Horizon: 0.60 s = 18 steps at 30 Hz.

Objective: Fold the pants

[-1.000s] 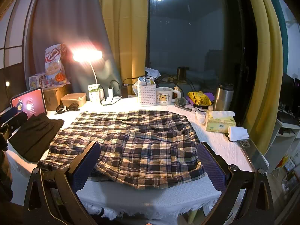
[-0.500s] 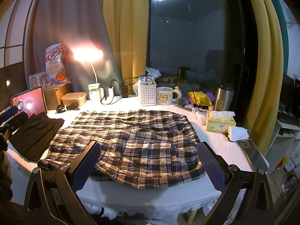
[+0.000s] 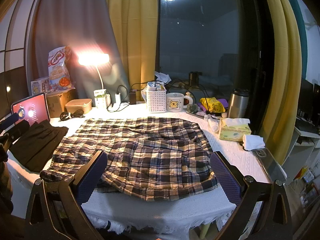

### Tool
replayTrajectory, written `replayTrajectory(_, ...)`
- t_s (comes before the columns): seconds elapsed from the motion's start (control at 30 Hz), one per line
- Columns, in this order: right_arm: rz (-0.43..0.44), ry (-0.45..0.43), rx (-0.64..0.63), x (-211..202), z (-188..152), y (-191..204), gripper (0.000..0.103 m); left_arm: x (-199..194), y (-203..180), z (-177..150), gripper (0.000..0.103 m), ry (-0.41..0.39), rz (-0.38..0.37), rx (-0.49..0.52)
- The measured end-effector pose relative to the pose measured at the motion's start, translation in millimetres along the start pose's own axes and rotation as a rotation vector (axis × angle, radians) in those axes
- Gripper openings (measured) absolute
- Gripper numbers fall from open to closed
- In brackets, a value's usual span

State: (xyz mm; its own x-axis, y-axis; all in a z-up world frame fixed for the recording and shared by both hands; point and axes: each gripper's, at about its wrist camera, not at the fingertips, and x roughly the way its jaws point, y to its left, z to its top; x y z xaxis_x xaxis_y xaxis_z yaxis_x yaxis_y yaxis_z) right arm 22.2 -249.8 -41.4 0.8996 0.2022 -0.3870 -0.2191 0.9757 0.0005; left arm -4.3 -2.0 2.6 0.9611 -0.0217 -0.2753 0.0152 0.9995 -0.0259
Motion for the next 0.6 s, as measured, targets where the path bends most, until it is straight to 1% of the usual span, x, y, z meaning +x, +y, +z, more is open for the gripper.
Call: replayTrajectory(0.6, -0.001, -0.001, -0.002, -0.7, 1.0, 0.3, 0.103, 0.0, -0.8, 2.2, 0.102, 0.000, -0.001, 0.000)
